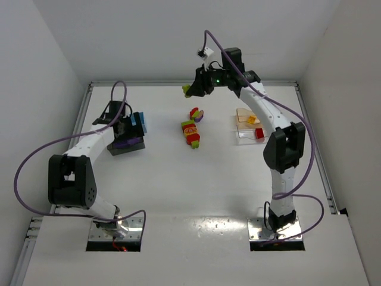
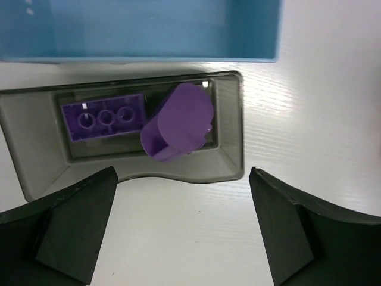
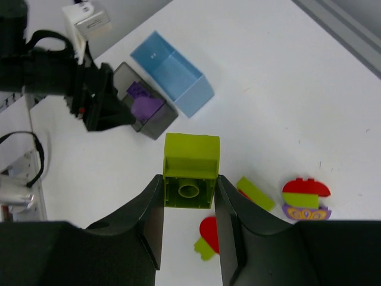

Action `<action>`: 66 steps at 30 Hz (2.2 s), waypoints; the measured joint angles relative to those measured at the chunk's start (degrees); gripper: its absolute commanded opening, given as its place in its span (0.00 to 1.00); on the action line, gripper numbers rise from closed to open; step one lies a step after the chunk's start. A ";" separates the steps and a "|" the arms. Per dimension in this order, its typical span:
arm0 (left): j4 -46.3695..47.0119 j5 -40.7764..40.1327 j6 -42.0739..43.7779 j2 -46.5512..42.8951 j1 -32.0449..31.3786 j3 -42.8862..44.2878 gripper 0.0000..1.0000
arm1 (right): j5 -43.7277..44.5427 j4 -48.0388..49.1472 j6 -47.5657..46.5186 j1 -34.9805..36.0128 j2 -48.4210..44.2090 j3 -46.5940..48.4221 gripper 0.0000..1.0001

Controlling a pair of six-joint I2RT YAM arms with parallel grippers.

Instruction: Sort the legos into containers by color

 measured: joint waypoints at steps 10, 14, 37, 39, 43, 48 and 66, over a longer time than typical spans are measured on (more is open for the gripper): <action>-0.09 -0.35 3.45 -7.23 0.37 10.80 1.00 | 5.22 10.27 7.21 6.29 13.62 8.98 0.02; 0.00 -0.96 5.60 -8.39 3.67 17.57 1.00 | 6.38 13.66 9.16 10.64 18.71 12.26 0.02; -3.65 8.76 4.20 -14.23 19.02 13.94 1.00 | 15.28 35.78 19.43 20.48 35.74 20.52 0.10; -3.69 9.03 3.89 -14.23 19.08 13.86 1.00 | 15.63 36.46 19.71 20.83 36.13 20.52 0.11; -3.54 9.31 2.89 -14.23 19.39 13.22 1.00 | 16.28 37.42 20.15 21.07 36.44 20.52 0.20; -3.39 9.73 2.27 -14.23 19.41 12.90 1.00 | 17.68 38.45 20.37 21.18 37.79 21.81 0.44; -0.15 16.39 2.14 -13.14 17.75 12.02 1.00 | 22.21 37.20 16.59 20.17 33.48 14.01 0.86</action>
